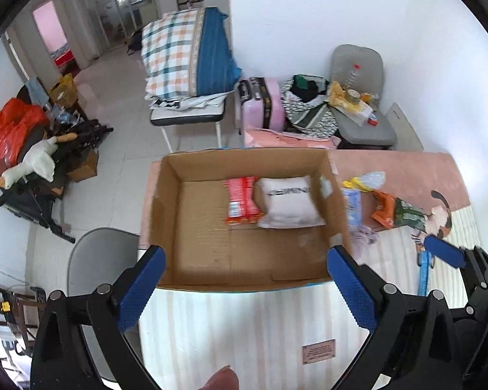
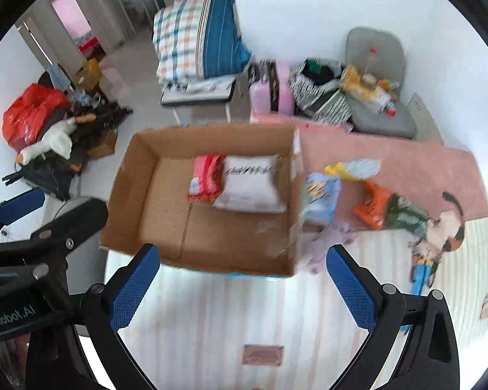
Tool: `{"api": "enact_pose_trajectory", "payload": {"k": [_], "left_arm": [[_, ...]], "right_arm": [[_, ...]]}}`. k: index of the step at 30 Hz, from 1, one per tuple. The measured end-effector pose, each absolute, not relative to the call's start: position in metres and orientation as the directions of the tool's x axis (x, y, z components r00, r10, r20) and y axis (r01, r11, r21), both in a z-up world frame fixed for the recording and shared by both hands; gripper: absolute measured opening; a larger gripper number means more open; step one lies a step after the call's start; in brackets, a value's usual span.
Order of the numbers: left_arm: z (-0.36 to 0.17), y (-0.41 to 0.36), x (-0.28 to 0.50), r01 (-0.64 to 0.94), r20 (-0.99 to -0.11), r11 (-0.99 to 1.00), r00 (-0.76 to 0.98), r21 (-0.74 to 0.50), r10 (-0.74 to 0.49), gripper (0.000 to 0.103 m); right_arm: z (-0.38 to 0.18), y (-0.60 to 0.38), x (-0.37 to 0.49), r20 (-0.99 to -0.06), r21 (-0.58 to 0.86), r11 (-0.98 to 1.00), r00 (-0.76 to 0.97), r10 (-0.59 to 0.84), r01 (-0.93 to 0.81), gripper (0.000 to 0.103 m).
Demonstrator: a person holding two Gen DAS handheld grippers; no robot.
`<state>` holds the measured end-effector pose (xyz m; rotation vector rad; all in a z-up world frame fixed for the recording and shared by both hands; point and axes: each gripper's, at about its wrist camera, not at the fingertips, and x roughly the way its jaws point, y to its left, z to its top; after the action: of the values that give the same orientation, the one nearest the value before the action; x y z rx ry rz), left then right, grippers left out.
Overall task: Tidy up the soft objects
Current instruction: 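Grasp the orange snack bag with the left tool while the right tool grasps the green snack bag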
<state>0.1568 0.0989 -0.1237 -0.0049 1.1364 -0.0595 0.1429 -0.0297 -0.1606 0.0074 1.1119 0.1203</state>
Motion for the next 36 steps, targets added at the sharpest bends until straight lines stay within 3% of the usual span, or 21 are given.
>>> {"api": "enact_pose_trajectory", "payload": {"k": [5,13,17,25,29,32,34,36], "left_arm": [[-0.127,0.040,0.162,0.106,-0.911,0.994,0.407,-0.019,-0.060,0.101],[-0.176,-0.090,0.201,0.239,-0.950,0.971,0.302,-0.002,-0.076,0.102],[-0.216,-0.139,0.232,0.268,-0.975,0.963,0.214,-0.005,-0.064,0.102],[-0.299,-0.189,0.280,0.232,-0.995,0.971,0.094,0.059,0.038,0.101],[-0.323,-0.195,0.287,0.227,-0.996,0.971,0.059,0.078,0.066,0.101],[-0.334,-0.197,0.290,0.221,-0.997,0.972,0.036,0.079,0.073,0.101],[-0.336,-0.198,0.292,0.219,-0.996,0.972,0.035,0.084,0.079,0.101],[-0.337,-0.200,0.295,0.219,-0.996,0.972,0.038,0.087,0.080,0.101]], "right_arm": [[-0.169,-0.091,0.136,-0.885,0.044,0.997,0.460,0.067,-0.060,0.103],[-0.224,-0.257,0.139,-0.948,0.015,0.978,0.313,-0.051,0.208,0.103],[-0.261,-0.314,0.167,-0.974,-0.018,0.993,0.224,-0.043,0.113,0.103],[-0.364,-0.349,0.262,-0.984,-0.177,0.948,0.028,-0.176,-0.264,0.103],[-0.406,-0.347,0.288,-0.983,-0.135,0.909,-0.063,-0.173,-0.394,0.098],[-0.431,-0.345,0.297,-0.977,-0.100,0.893,-0.125,-0.171,-0.438,0.088],[-0.438,-0.350,0.301,-0.971,-0.140,0.901,-0.123,-0.206,-0.410,0.075],[-0.439,-0.370,0.307,-0.973,-0.115,0.960,-0.163,-0.161,-0.257,0.072]]}}
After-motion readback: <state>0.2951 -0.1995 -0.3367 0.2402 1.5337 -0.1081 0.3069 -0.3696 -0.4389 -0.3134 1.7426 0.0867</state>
